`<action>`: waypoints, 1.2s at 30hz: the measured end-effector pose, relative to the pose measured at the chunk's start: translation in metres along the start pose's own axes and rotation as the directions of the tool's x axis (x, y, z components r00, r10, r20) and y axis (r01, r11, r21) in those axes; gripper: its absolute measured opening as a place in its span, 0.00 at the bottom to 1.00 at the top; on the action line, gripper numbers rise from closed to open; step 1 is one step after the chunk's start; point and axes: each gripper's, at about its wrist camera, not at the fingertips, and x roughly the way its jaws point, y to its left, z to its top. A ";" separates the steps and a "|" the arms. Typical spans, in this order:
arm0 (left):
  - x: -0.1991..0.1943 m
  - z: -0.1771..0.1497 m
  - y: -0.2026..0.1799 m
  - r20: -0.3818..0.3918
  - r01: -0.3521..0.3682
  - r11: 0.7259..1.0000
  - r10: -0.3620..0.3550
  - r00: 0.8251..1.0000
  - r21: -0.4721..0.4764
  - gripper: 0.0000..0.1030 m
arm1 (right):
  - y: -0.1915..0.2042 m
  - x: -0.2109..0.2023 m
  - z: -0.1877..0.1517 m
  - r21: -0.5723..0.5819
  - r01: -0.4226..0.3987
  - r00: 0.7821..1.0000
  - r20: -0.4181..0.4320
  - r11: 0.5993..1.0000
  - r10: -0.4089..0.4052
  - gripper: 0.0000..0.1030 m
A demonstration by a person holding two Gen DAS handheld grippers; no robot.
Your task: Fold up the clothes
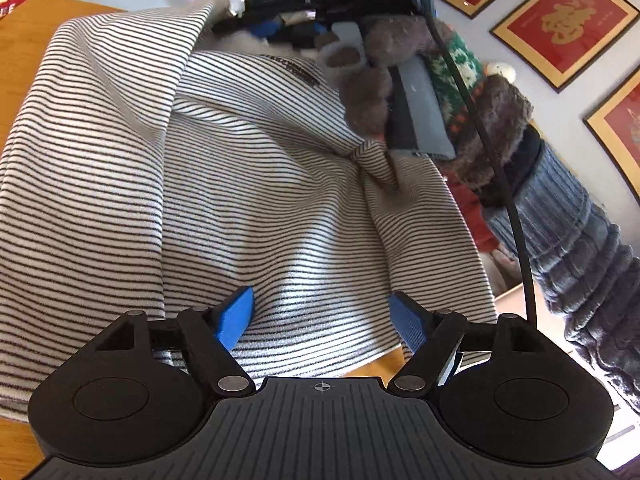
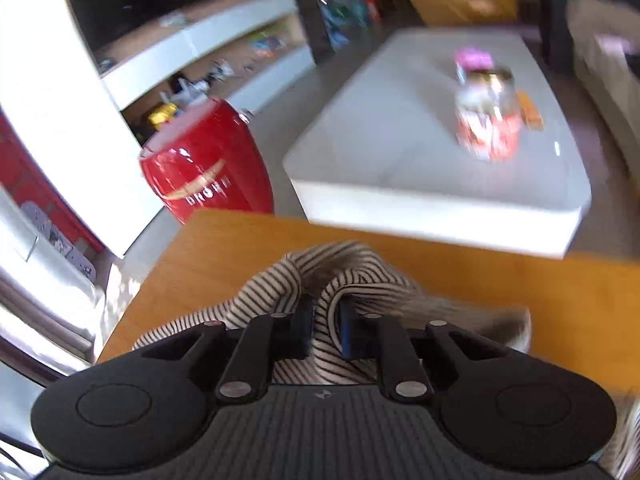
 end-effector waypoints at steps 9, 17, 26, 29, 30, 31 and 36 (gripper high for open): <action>0.000 0.012 0.014 0.008 0.026 0.999 -0.026 1.000 -0.029 0.79 | 0.000 -0.050 0.030 -0.128 0.183 0.963 0.220 0.975 -0.152 0.26; -0.017 0.058 0.000 0.270 -0.235 0.958 0.186 0.945 0.162 0.95 | -0.052 -0.126 -0.071 -0.097 0.273 0.959 0.112 0.957 -0.262 0.63; 0.030 0.114 0.028 0.338 -0.589 0.781 0.507 0.793 0.210 0.95 | -0.083 -0.098 -0.143 0.046 0.222 0.975 -0.039 0.974 -0.221 0.44; 0.032 0.113 0.030 0.310 -0.621 0.755 0.551 0.775 0.209 0.77 | -0.070 -0.103 -0.151 -0.040 0.244 0.970 0.010 0.969 -0.244 0.23; 0.031 0.112 0.030 0.315 -0.627 0.750 0.555 0.770 0.211 0.67 | -0.070 -0.108 -0.152 -0.028 0.228 0.974 0.018 0.973 -0.227 0.22; 0.028 0.109 0.030 0.316 -0.634 0.743 0.561 0.765 0.216 0.60 | -0.071 -0.115 -0.154 -0.023 0.210 0.977 0.028 0.977 -0.210 0.20; 0.002 0.086 0.033 0.242 -0.577 0.795 0.532 0.812 0.188 0.24 | -0.069 -0.171 -0.157 -0.045 0.137 0.988 0.073 0.990 -0.134 0.18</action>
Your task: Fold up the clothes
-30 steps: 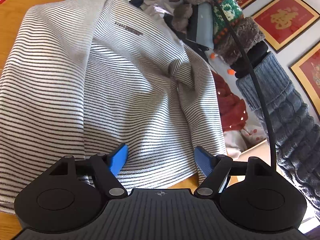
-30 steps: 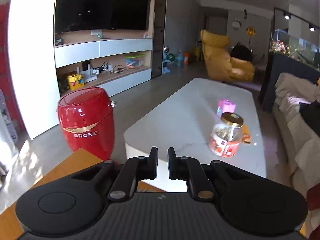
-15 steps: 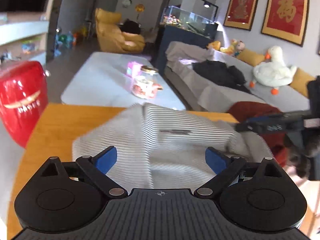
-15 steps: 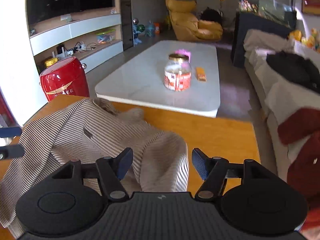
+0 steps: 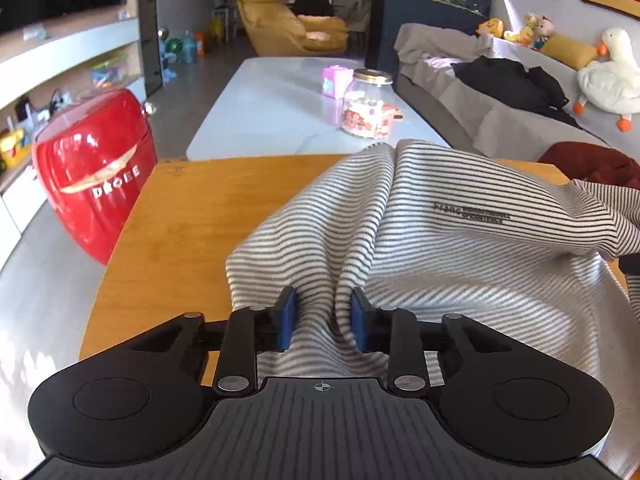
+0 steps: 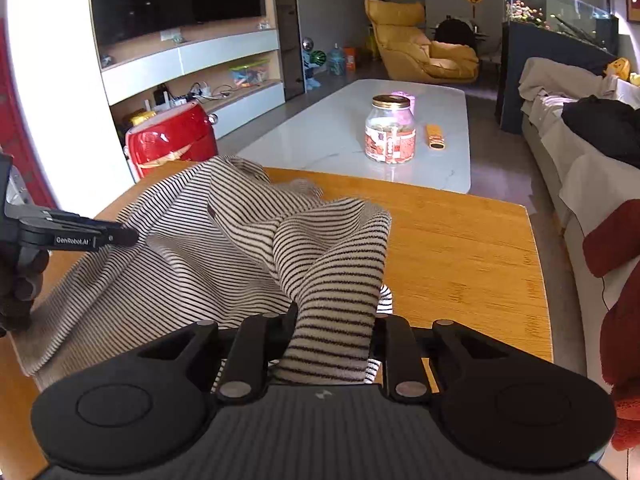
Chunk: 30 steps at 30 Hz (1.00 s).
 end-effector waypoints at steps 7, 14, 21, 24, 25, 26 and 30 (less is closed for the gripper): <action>-0.044 -0.026 0.005 0.025 -0.015 0.999 0.014 1.000 0.036 0.22 | -0.043 0.010 0.017 -0.074 0.240 0.966 -0.079 0.968 -0.246 0.26; -0.074 0.003 0.023 0.166 0.016 0.998 -0.006 0.986 -0.055 0.63 | -0.034 -0.016 0.045 0.016 0.074 0.997 0.028 0.997 -0.075 0.53; -0.016 0.021 -0.001 0.088 0.105 0.994 -0.105 0.991 0.006 0.84 | -0.010 0.032 0.104 0.198 -0.190 0.982 0.054 0.962 0.183 0.49; 0.016 0.020 -0.003 0.038 0.053 0.999 -0.052 0.998 -0.012 0.63 | 0.005 0.099 0.115 0.324 -0.218 0.970 -0.030 0.921 0.241 0.49; 0.021 0.018 0.000 0.032 0.031 0.999 -0.031 0.999 -0.014 0.54 | 0.008 0.121 0.116 0.371 -0.213 0.965 -0.064 0.904 0.253 0.49; 0.023 0.017 0.005 0.032 0.028 0.999 -0.027 0.999 -0.021 0.47 | 0.011 0.144 0.116 0.416 -0.205 0.959 -0.097 0.886 0.268 0.49; 0.014 0.012 0.029 0.051 0.019 0.997 -0.015 0.999 -0.068 0.31 | 0.037 0.211 0.119 0.489 -0.185 0.926 -0.204 0.853 0.317 0.29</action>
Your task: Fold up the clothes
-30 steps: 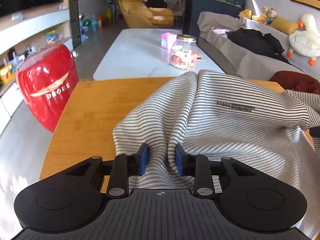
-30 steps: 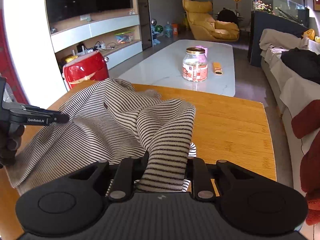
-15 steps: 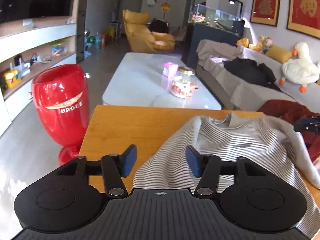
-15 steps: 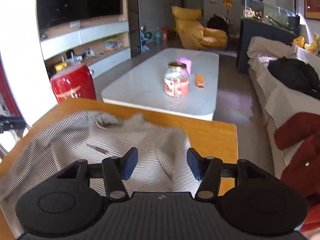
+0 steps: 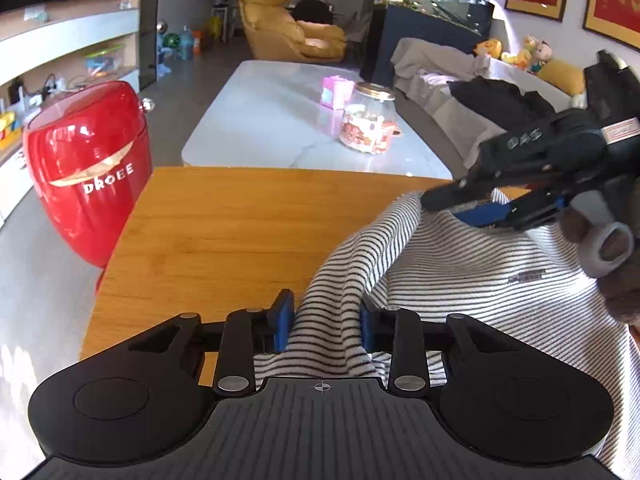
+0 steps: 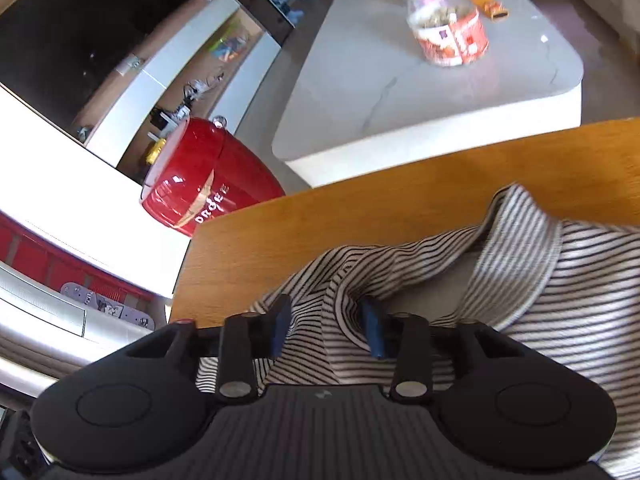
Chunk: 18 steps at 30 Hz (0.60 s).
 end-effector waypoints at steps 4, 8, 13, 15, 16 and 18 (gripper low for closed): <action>-0.020 -0.008 0.028 0.033 -0.096 0.995 0.097 0.995 -0.005 0.31 | 0.072 0.001 -0.015 -0.432 0.053 0.997 0.075 0.901 -0.022 0.18; -0.031 -0.014 0.064 0.031 -0.167 0.983 0.170 0.985 -0.071 0.40 | 0.119 -0.015 -0.020 -0.671 0.392 0.910 0.383 0.629 -0.158 0.17; -0.045 -0.009 0.088 0.045 -0.137 0.970 0.149 0.988 -0.203 0.52 | 0.089 -0.035 0.013 -0.516 0.363 0.910 0.375 0.775 -0.176 0.18; -0.054 -0.006 0.086 0.080 -0.104 0.972 0.123 0.989 -0.212 0.52 | 0.073 -0.031 0.011 -0.477 0.231 0.957 0.270 0.848 -0.109 0.18; -0.059 -0.004 0.082 0.103 -0.078 0.974 0.102 0.990 -0.211 0.52 | 0.067 -0.025 0.007 -0.461 0.178 0.972 0.221 0.870 -0.081 0.18; -0.064 0.002 0.070 0.134 -0.015 0.979 0.043 0.990 -0.201 0.58 | 0.060 -0.006 0.002 -0.394 0.040 0.993 0.118 0.918 0.007 0.18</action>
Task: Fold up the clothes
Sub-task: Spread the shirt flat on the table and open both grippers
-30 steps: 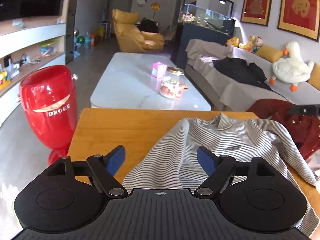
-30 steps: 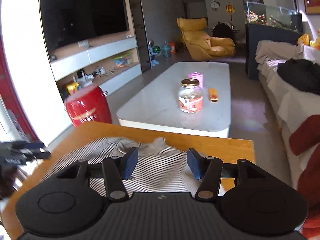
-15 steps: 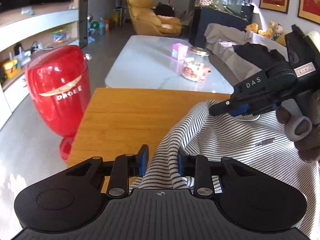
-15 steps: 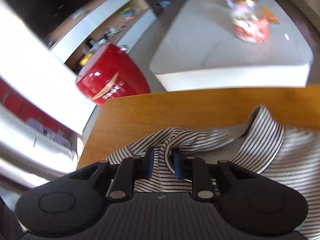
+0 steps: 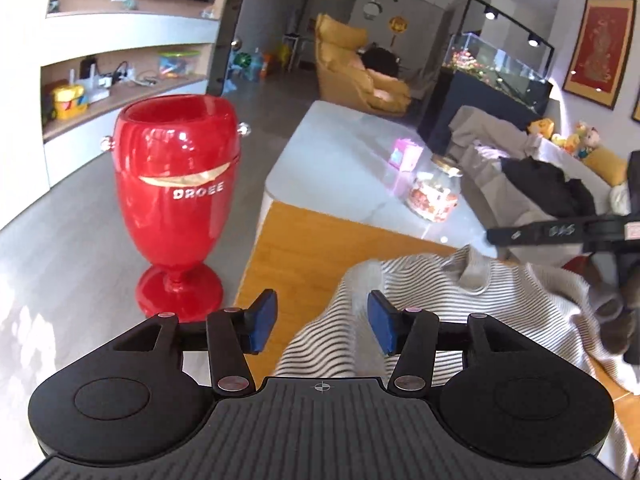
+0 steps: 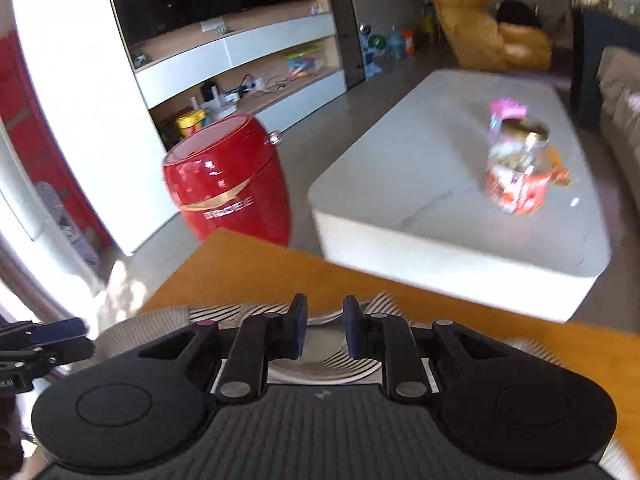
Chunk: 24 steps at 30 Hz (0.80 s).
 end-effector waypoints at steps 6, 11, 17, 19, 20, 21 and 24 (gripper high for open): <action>0.004 -0.019 -0.043 -0.099 0.255 0.967 -0.251 0.963 0.026 0.70 | 0.000 0.064 -0.010 0.209 -0.095 0.991 -0.074 0.973 0.113 0.36; 0.024 -0.057 -0.061 -0.278 0.366 0.931 -0.356 0.892 -0.020 0.74 | 0.036 0.039 0.023 -0.010 -0.063 0.998 0.012 0.998 0.063 0.12; 0.029 -0.059 -0.053 -0.290 0.379 0.924 -0.374 0.881 -0.039 0.75 | 0.067 0.023 0.050 -0.386 0.379 0.922 0.237 0.841 -0.306 0.10; 0.028 -0.060 -0.048 -0.290 0.387 0.920 -0.385 0.876 -0.052 0.75 | 0.049 0.016 0.050 -0.296 0.268 0.961 0.149 0.917 -0.233 0.10; 0.028 -0.061 -0.046 -0.288 0.391 0.919 -0.390 0.875 -0.059 0.75 | 0.039 0.013 0.048 -0.242 0.198 0.979 0.102 0.950 -0.178 0.10; 0.027 -0.062 -0.045 -0.284 0.392 0.918 -0.393 0.874 -0.064 0.75 | 0.032 0.011 0.045 -0.200 0.142 0.989 0.062 0.970 -0.132 0.10; 0.027 -0.061 -0.046 -0.275 0.392 0.917 -0.396 0.876 -0.075 0.76 | 0.024 0.016 0.010 -0.259 0.154 0.987 0.001 0.953 -0.159 0.15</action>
